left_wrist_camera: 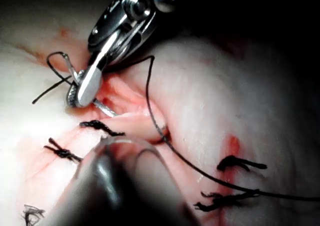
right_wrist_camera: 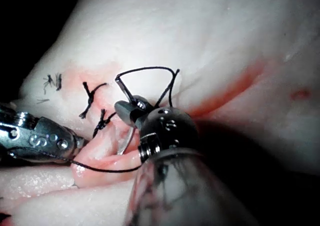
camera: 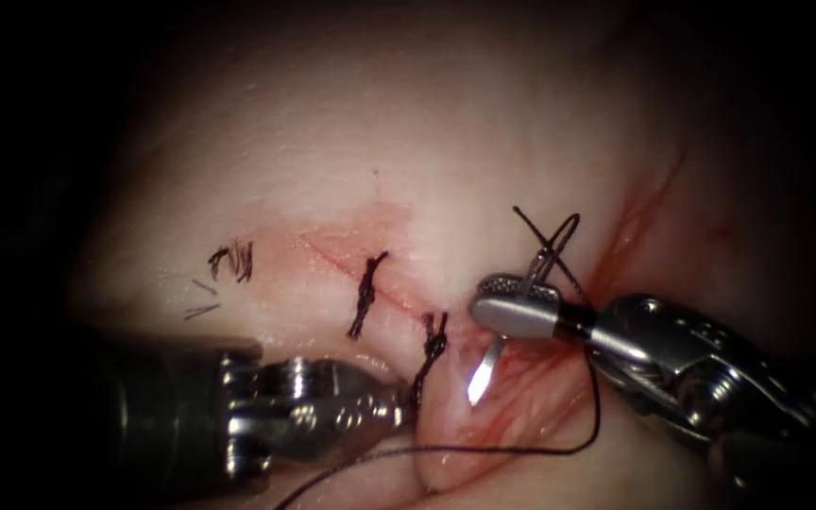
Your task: Wound Closure
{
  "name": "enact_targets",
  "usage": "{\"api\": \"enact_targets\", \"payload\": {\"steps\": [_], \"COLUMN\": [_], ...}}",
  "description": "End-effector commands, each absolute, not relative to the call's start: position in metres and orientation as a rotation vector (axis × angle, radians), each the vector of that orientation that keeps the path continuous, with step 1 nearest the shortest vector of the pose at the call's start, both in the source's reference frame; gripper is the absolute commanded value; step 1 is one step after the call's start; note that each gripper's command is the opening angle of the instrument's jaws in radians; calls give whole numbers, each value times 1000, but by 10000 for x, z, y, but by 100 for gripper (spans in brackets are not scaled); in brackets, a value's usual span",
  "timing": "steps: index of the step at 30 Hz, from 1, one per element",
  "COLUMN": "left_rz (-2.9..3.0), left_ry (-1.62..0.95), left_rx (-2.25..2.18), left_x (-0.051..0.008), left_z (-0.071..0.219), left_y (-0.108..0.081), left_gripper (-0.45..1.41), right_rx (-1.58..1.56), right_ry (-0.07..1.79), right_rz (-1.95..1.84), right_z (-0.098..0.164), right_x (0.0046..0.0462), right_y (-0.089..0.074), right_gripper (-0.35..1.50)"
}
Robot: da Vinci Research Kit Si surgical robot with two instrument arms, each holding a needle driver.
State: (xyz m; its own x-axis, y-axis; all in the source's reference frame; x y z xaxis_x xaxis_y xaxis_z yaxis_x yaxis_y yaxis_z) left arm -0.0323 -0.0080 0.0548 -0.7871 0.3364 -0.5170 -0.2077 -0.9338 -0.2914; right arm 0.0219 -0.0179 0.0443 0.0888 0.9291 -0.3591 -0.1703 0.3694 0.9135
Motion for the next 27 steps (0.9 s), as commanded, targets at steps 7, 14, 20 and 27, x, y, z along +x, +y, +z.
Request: {"api": "enact_targets", "payload": {"steps": [7,14,20,27], "left_rz": [2706,2701,2696,2697], "left_ry": [-317,-320,-322,-318], "left_rx": [-842,-841,-839,-836], "left_x": [-327,-326,-326,-326], "left_z": [551,551,551,551], "left_y": [-78,-78,-78,-78], "left_gripper": [-23,-23,-23,-23], "right_rx": [1009,1243,1426,1523], "right_ry": [1178,1119,1027,997], "right_rz": [1096,1222,1376,1502], "right_z": [446,448,447,438], "right_x": [225,226,227,226], "right_y": [-165,-165,-168,-162], "right_gripper": [-35,-35,-35,-35]}}
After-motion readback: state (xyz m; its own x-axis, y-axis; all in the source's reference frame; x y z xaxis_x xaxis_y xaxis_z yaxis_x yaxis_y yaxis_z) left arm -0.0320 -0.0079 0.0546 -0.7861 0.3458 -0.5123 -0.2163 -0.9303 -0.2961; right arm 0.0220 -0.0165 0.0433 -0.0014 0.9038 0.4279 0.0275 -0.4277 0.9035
